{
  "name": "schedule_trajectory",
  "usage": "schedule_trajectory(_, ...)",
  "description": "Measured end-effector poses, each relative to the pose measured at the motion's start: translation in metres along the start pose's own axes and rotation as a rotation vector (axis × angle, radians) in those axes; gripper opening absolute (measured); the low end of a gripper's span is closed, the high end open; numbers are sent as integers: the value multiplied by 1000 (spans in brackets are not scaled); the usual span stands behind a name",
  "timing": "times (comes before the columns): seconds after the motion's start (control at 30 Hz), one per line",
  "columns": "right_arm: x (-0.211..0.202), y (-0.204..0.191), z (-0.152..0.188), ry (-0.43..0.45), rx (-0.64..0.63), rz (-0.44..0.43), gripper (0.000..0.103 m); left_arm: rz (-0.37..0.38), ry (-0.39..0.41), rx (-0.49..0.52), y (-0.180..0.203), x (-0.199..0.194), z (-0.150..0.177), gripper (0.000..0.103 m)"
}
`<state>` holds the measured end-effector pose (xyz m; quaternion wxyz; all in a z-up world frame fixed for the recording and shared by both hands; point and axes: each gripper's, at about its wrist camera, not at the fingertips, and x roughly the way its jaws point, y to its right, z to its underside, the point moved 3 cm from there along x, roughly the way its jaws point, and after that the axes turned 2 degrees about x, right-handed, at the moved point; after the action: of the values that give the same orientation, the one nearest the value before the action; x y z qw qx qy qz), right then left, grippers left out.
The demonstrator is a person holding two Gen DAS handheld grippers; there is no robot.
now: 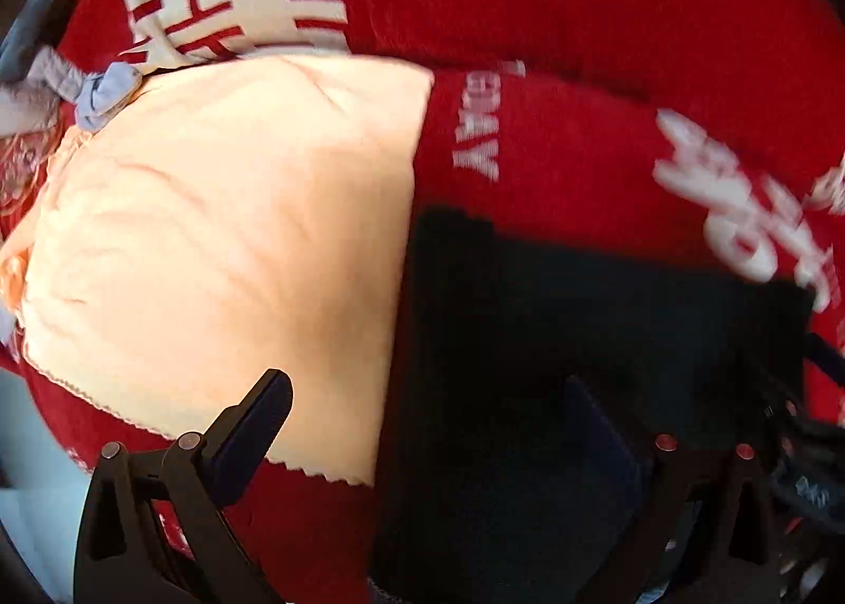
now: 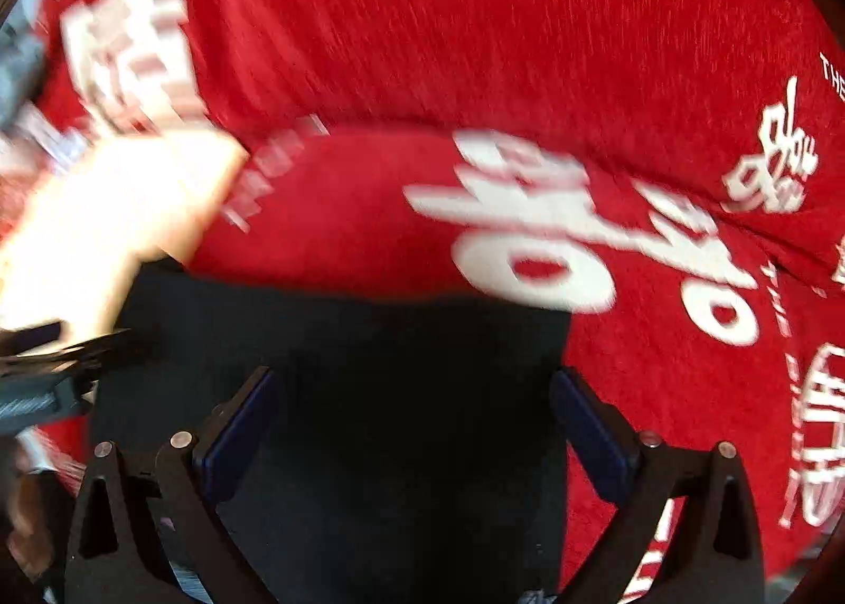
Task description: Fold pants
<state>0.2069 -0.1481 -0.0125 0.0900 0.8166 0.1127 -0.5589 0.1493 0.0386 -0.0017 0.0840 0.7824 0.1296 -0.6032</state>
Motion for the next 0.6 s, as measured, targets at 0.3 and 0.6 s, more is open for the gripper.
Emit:
schedule_trajectory(0.3,-67,14,40,159,9,-46,102,55,92,5,-4,-45,36,103)
schedule_trajectory(0.6,-46,39,83,80,93,3,102,71,26,7,-3,-19,55,103)
